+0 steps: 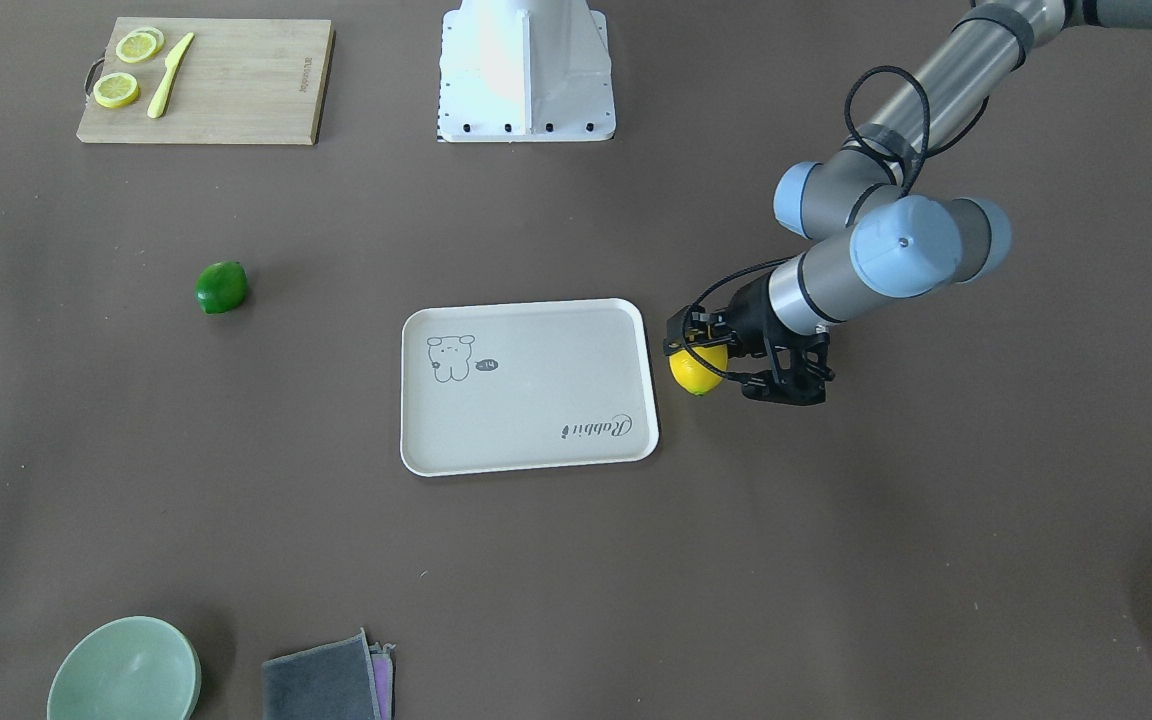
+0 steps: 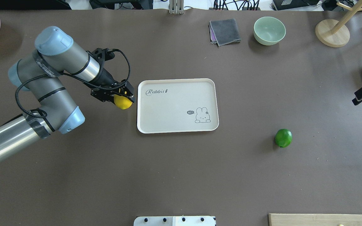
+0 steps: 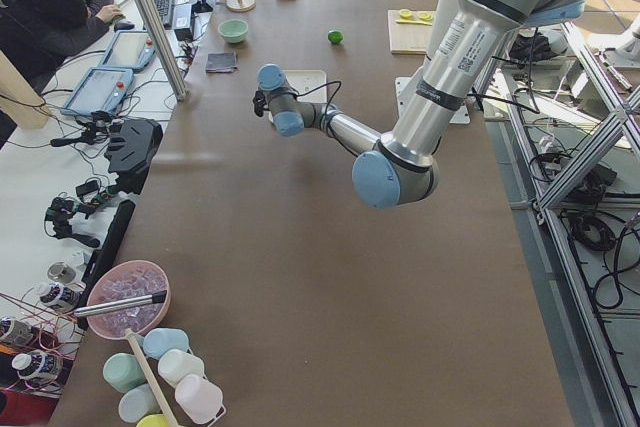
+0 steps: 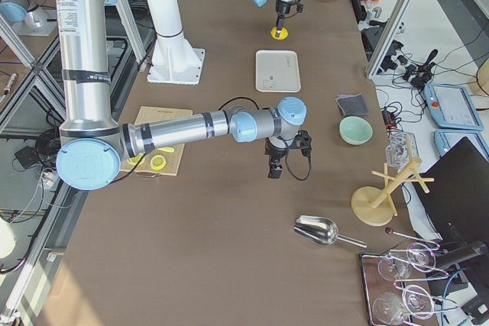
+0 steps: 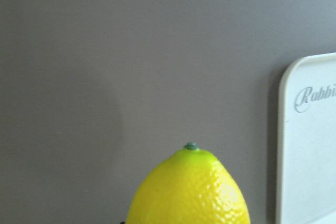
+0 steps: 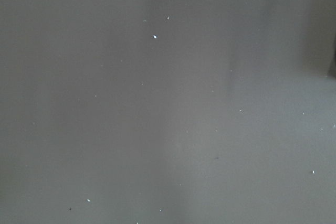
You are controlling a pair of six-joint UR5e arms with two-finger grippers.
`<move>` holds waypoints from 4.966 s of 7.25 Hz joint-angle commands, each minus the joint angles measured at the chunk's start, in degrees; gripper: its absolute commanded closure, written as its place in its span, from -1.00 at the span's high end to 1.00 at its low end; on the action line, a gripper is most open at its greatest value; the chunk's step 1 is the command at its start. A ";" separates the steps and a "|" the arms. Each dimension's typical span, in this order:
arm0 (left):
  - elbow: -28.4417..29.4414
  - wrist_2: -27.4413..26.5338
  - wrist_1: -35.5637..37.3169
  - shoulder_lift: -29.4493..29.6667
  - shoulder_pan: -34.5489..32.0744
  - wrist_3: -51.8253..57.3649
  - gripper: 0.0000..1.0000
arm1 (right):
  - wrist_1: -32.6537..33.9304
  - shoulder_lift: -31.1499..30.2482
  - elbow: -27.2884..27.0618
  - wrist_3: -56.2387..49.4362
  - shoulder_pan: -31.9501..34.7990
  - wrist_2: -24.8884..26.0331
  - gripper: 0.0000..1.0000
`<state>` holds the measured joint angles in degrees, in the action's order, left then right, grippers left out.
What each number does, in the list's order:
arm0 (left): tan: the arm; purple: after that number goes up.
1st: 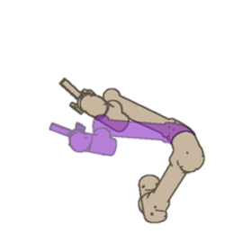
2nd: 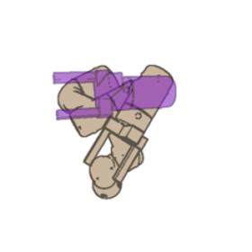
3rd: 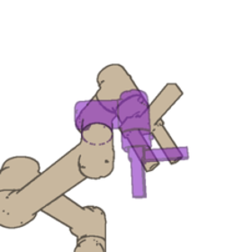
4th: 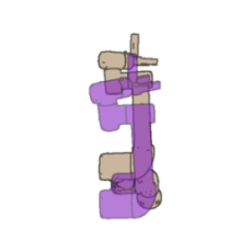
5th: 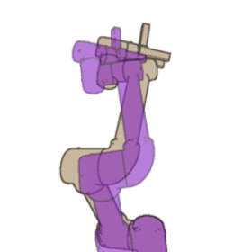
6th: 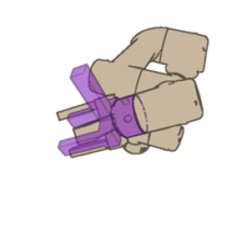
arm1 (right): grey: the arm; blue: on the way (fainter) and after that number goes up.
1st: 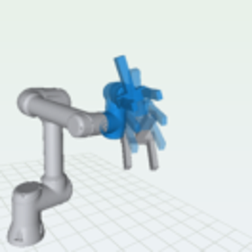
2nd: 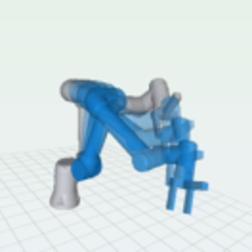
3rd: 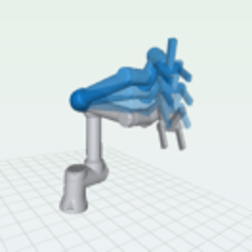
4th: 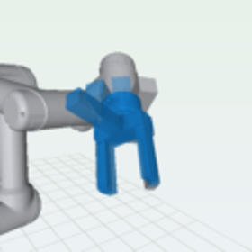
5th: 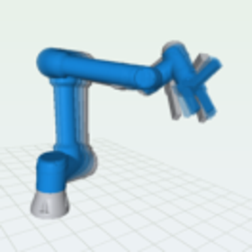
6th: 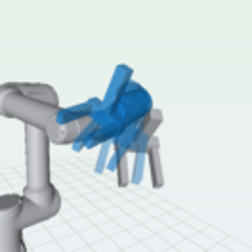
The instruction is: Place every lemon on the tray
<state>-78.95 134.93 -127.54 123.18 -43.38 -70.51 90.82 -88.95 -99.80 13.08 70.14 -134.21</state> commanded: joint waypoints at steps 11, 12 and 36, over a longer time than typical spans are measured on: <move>0.98 -0.02 0.19 -8.36 -12.31 9.07 0.97 | -0.03 1.93 -3.46 10.17 -3.06 -0.97 1.00; 1.77 -0.28 2.71 -10.92 -15.04 20.21 0.97 | -0.03 2.37 -5.21 15.43 -5.86 -0.79 1.00; 8.02 -0.10 12.93 -11.56 -23.06 42.21 0.96 | 2.08 24.59 -5.67 61.68 -29.53 8.96 -1.00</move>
<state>-70.94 134.80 -114.61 111.70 -66.44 -28.30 92.57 -67.65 -105.60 72.43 40.38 -125.15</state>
